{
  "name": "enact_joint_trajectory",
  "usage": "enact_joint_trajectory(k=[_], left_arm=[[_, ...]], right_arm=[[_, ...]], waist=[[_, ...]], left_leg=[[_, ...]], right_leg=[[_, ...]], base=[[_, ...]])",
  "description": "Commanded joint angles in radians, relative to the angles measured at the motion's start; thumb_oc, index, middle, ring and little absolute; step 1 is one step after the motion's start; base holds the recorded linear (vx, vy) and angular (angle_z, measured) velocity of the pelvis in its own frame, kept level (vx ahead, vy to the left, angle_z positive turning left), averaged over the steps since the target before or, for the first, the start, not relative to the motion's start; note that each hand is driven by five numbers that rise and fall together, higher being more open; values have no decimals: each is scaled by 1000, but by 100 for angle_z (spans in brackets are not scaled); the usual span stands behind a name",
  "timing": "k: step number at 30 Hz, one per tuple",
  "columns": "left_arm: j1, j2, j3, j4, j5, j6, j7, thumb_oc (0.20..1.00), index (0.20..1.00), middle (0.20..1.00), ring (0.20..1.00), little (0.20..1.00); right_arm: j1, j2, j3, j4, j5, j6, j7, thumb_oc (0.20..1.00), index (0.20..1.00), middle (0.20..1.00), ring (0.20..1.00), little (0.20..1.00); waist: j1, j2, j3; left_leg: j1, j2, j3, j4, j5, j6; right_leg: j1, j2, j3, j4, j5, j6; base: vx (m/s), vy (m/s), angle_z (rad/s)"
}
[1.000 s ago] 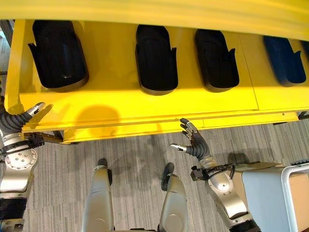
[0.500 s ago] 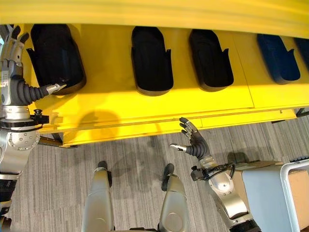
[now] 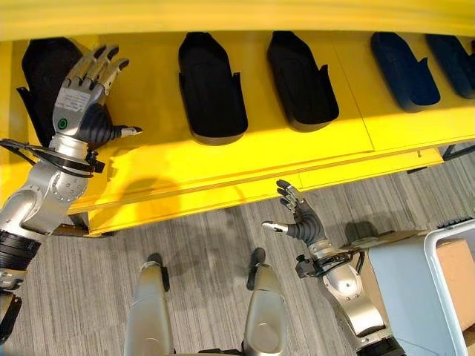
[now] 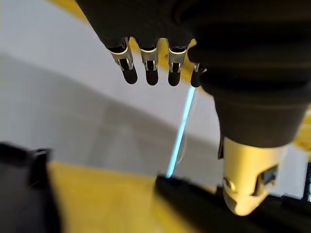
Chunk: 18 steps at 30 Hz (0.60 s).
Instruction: Move parts from the plastic box to the shelf.
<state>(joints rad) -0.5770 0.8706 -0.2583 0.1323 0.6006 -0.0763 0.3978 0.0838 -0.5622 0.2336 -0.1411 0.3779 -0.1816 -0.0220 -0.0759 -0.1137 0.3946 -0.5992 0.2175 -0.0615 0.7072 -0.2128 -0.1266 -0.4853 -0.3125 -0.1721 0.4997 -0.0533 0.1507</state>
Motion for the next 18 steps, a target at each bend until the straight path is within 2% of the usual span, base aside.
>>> enact_joint_trajectory(k=[1, 2, 3, 4, 5, 6, 9, 18], left_arm=[[35, -34, 50, 16, -17, 16, 24, 1000, 1000, 1000, 1000, 1000], [50, -43, 62, 27, -26, 23, 23, 1000, 1000, 1000, 1000, 1000], [59, -52, 74, 35, -39, 25, 26, 1000, 1000, 1000, 1000, 1000], [71, -68, 91, 57, -57, 36, 29, 1000, 1000, 1000, 1000, 1000], [77, -74, 101, 62, -68, 36, 35, 1000, 1000, 1000, 1000, 1000], [78, -74, 103, 61, -68, 35, 35, 1000, 1000, 1000, 1000, 1000], [78, -96, 126, 106, -100, 53, 59, 1000, 1000, 1000, 1000, 1000], [40, -134, 119, 179, -156, 74, 82, 1000, 1000, 1000, 1000, 1000]], right_arm=[[13, -25, -75, -72, 3, -39, -2, 1000, 1000, 1000, 1000, 1000], [15, -25, -77, -73, 4, -37, -2, 1000, 1000, 1000, 1000, 1000], [17, -23, -81, -76, 5, -37, -3, 1000, 1000, 1000, 1000, 1000], [17, -23, -85, -76, 6, -32, -2, 1000, 1000, 1000, 1000, 1000], [18, -22, -86, -76, 7, -31, -2, 1000, 1000, 1000, 1000, 1000], [18, -23, -86, -77, 7, -31, -2, 1000, 1000, 1000, 1000, 1000], [16, -24, -85, -74, 11, -29, -1, 1000, 1000, 1000, 1000, 1000], [11, -32, -79, -78, 21, -22, 5, 1000, 1000, 1000, 1000, 1000]], waist=[[3, 20, -50], [2, 21, -56], [3, 18, -51], [2, 18, -58], [3, 18, -58], [3, 17, -54], [1, 15, -60], [-5, 7, -62]], left_leg=[[18, -16, 46, -134, 101, 48], [26, -13, 41, -128, 76, 42], [15, -15, 46, -129, 99, 48], [22, -12, 42, -127, 77, 43], [20, -12, 43, -128, 78, 43], [10, -14, 47, -130, 101, 48], [13, -10, 43, -123, 74, 41], [-1, -8, 44, -111, 73, 40]], right_leg=[[-32, 2, 3, 77, -42, -30], [-25, 6, 10, 84, -63, -21], [-35, 2, 4, 80, -42, -31], [-30, 6, 10, 86, -61, -23], [-31, 6, 9, 85, -60, -24], [-38, 3, 3, 79, -40, -33], [-38, 8, 13, 87, -58, -24], [-50, 10, 17, 93, -58, -25]], base=[[66, -7, -1], [0, 0, 0], [76, -5, -6], [-12, 9, -8], [-8, 10, -8], [-89, 20, -6], [49, 5, -2], [-4, 5, -2]])
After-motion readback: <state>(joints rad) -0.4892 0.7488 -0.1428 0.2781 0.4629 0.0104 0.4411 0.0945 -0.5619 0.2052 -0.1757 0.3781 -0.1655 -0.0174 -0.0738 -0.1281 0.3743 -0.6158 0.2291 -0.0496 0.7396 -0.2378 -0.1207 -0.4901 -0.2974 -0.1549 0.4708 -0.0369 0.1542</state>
